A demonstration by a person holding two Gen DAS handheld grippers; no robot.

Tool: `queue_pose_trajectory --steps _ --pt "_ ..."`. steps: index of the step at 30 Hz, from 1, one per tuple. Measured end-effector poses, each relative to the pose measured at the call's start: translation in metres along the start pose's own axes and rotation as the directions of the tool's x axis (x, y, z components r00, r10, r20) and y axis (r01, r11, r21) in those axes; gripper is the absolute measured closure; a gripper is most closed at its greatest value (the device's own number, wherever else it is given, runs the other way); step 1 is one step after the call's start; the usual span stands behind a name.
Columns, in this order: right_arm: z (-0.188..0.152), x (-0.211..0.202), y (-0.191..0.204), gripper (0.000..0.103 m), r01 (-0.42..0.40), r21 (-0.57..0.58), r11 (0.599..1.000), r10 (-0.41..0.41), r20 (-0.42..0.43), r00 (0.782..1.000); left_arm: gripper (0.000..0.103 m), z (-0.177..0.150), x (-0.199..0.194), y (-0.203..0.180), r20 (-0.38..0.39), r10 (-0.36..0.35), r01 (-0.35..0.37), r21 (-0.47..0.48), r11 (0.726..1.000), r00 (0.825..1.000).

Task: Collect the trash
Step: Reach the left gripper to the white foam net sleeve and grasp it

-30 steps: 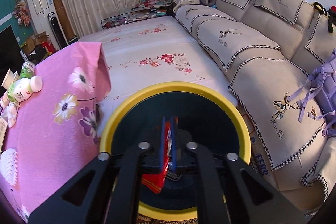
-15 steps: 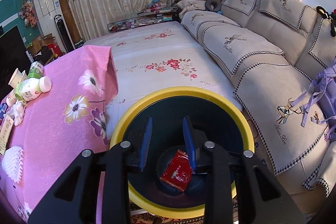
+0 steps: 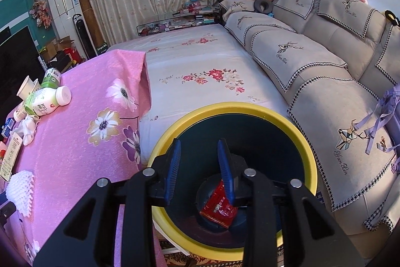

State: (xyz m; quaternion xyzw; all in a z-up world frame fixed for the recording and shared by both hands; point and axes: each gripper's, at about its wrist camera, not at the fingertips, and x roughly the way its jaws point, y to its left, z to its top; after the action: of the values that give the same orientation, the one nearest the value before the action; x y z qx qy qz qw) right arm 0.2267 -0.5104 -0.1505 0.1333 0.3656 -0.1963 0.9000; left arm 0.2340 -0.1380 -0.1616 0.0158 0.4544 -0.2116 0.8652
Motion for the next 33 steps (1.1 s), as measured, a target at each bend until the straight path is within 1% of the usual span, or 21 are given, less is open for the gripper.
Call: queue_pose_trajectory --steps 1,6,10,12,15,18,21,22,23,24,25,26,28,29,30,31,32,33 --pt "0.000 0.000 0.000 0.073 -0.001 0.002 1.000 0.001 0.000 1.000 0.005 0.001 0.001 -0.003 -0.003 -0.008 0.008 0.005 1.000 1.000" --pt "0.000 -0.003 -0.002 0.073 -0.005 0.006 1.000 0.005 0.003 1.000 0.005 0.003 0.006 -0.027 -0.029 -0.100 0.101 0.035 0.994 0.995" --pt "0.001 -0.005 -0.003 0.073 -0.010 0.007 1.000 0.010 0.007 1.000 0.005 0.004 0.011 -0.061 -0.061 -0.192 0.197 0.099 0.975 0.980" --pt "0.001 -0.005 -0.003 0.073 -0.013 0.007 1.000 0.013 0.007 1.000 0.005 0.005 0.009 -0.074 -0.067 -0.210 0.218 0.137 0.966 0.975" --pt "0.001 -0.007 -0.005 0.072 -0.016 0.008 1.000 0.016 0.011 1.000 0.005 0.013 -0.002 -0.078 -0.027 -0.174 0.176 0.169 0.970 0.984" --pt "0.002 -0.006 -0.009 0.071 -0.021 0.017 1.000 0.021 0.015 1.000 0.005 0.031 -0.002 -0.069 -0.006 -0.103 0.103 0.147 0.984 0.995" --pt "0.002 -0.005 -0.011 0.069 -0.027 0.022 0.999 0.027 0.017 1.000 0.005 0.047 0.002 -0.065 -0.004 -0.084 0.084 0.143 0.986 0.996" --pt "0.001 -0.005 -0.011 0.068 -0.030 0.022 0.999 0.029 0.016 0.999 0.005 0.050 0.003 -0.067 -0.018 -0.094 0.095 0.150 0.984 0.995" --pt "0.001 -0.005 -0.011 0.068 -0.032 0.022 0.999 0.031 0.015 0.999 0.005 0.052 0.004 -0.070 -0.049 -0.127 0.133 0.156 0.979 0.991" --pt "0.001 -0.005 -0.012 0.068 -0.033 0.022 0.999 0.032 0.015 0.999 0.005 0.050 0.006 -0.073 -0.096 -0.172 0.186 0.164 0.969 0.980" --pt "0.000 -0.004 -0.012 0.068 -0.033 0.022 0.999 0.032 0.014 0.999 0.005 0.049 0.007 -0.079 -0.163 -0.242 0.269 0.165 0.949 0.956" --pt "0.000 -0.003 -0.014 0.068 -0.033 0.024 0.999 0.033 0.012 0.999 0.005 0.045 0.005 -0.083 -0.186 -0.278 0.309 0.162 0.937 0.942" --pt "0.001 -0.001 -0.017 0.068 -0.034 0.033 0.999 0.034 0.012 0.999 0.005 0.038 0.000 -0.091 -0.223 -0.293 0.333 0.174 0.927 0.930" --pt "0.001 0.000 -0.019 0.068 -0.034 0.038 0.999 0.034 0.011 0.999 0.005 0.036 -0.003 -0.092 -0.227 -0.285 0.328 0.180 0.928 0.931" --pt "0.001 0.001 -0.020 0.068 -0.036 0.042 0.998 0.036 0.011 0.999 0.005 0.037 -0.007 -0.093 -0.217 -0.262 0.304 0.185 0.935 0.940" --pt "0.001 0.002 -0.021 0.068 -0.038 0.045 0.998 0.038 0.010 0.999 0.005 0.040 -0.008 -0.092 -0.197 -0.224 0.261 0.187 0.947 0.954" --pt "0.001 0.003 -0.022 0.068 -0.039 0.047 0.998 0.039 0.010 0.999 0.005 0.044 -0.008 -0.090 -0.172 -0.172 0.204 0.191 0.960 0.970" --pt "0.001 0.005 -0.023 0.068 -0.042 0.049 0.998 0.042 0.009 0.999 0.005 0.048 -0.004 -0.087 -0.147 -0.119 0.146 0.190 0.971 0.982"
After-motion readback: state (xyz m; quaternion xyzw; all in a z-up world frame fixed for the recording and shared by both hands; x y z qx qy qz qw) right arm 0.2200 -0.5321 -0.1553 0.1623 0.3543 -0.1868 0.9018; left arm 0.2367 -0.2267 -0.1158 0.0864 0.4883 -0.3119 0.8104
